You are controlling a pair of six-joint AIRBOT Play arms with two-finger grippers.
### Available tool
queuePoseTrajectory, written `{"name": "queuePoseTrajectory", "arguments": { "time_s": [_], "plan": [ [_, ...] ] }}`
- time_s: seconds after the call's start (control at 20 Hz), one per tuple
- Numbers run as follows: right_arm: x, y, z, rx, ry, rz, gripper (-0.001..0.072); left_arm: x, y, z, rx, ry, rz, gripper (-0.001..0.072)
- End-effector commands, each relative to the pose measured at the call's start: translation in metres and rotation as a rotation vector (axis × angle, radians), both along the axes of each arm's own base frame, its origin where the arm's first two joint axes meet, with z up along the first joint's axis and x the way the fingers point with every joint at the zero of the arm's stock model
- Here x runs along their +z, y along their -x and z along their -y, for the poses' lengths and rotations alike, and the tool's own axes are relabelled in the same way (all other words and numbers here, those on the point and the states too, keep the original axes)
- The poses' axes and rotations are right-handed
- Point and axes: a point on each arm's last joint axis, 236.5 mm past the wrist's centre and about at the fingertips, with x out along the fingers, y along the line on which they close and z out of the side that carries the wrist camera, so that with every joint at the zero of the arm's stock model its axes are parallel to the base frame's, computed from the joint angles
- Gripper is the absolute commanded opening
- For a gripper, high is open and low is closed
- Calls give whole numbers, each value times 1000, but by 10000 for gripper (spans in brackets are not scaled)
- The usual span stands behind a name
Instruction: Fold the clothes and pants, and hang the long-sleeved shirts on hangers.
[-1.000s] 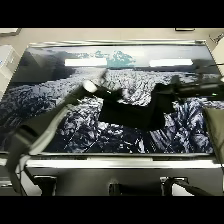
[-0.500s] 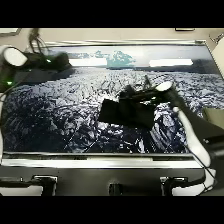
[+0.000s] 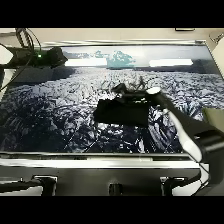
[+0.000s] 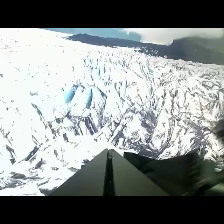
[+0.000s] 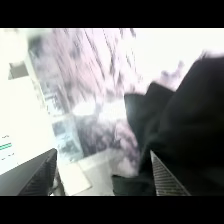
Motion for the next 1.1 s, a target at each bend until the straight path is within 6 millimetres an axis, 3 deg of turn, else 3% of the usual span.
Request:
{"name": "queuePoseTrajectory", "arguments": {
  "time_s": [0.0,0.05,0.15,0.2,0.25,0.35,0.5,0.7,0.85,0.95,1.0,1.05],
  "plan": [
    [6,7,99,34,115,-13,680,2,1,1,-9,-9,10,24],
    [-5,19,136,41,188,-74,680,2,1,1,-11,-11,11,24],
    [-41,63,207,80,350,-270,680,2,1,1,-15,-16,14,24],
    [-57,86,229,104,409,-353,679,2,1,1,-15,-15,14,24],
    [-68,99,234,121,415,-390,679,2,1,2,-16,-15,14,24],
    [-84,109,217,171,381,-357,679,2,1,2,-14,-12,12,25],
    [-94,101,179,212,263,-265,664,2,2,2,-9,-4,5,25],
    [-98,95,165,217,215,-242,444,4,3,7,-17,21,2,25],
    [-95,102,159,256,196,-247,394,4,3,7,-17,20,2,25],
    [-92,97,157,239,183,-229,354,4,3,7,-17,21,1,25],
    [-91,92,156,221,172,-222,272,4,3,8,-19,27,0,25],
    [-88,89,154,211,156,-217,88,5,4,9,-20,31,0,25]
  ]
}}
